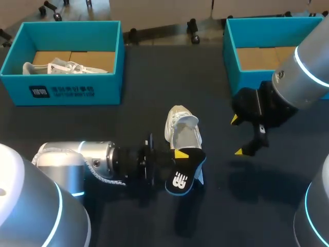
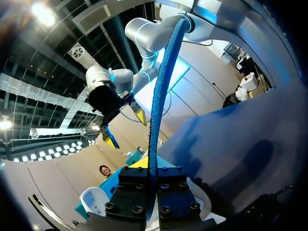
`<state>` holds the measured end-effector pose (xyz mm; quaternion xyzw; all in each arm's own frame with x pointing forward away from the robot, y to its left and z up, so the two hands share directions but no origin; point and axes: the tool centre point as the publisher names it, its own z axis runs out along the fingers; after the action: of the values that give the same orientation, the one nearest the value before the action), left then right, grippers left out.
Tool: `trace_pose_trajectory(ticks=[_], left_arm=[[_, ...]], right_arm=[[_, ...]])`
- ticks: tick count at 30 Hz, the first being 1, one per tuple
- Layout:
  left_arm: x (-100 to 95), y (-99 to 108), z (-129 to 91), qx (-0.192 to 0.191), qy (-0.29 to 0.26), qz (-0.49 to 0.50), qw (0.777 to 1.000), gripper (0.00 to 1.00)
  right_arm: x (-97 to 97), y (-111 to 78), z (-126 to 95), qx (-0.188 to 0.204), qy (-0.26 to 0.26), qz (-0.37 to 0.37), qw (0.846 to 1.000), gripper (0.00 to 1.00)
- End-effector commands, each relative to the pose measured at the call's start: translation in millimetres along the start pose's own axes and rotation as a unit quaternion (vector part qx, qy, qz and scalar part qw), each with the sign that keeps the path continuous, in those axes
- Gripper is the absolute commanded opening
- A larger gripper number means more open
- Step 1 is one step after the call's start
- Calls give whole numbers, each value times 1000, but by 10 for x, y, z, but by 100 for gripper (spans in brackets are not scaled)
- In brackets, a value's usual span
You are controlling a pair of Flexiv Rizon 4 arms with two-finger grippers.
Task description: Take the shoe out of the shoebox, open the shoe tongue, remove and reinsert the insole, then place the shoe into the shoebox
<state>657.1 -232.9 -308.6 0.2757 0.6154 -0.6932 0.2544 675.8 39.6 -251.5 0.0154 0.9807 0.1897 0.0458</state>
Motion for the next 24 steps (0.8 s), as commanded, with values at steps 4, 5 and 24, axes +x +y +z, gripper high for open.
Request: trace_pose_trajectory(ticks=[4,5,24], left_arm=[[7,120,51,-7,1,0,1000,0],[5,131,52,-8,1,0,1000,0],[-10,315,-7,-30,2,9,1000,0]], right_arm=[[7,-1,14,0,-1,0,1000,100],[7,-1,14,0,-1,0,1000,100],[7,-1,14,0,-1,0,1000,100]])
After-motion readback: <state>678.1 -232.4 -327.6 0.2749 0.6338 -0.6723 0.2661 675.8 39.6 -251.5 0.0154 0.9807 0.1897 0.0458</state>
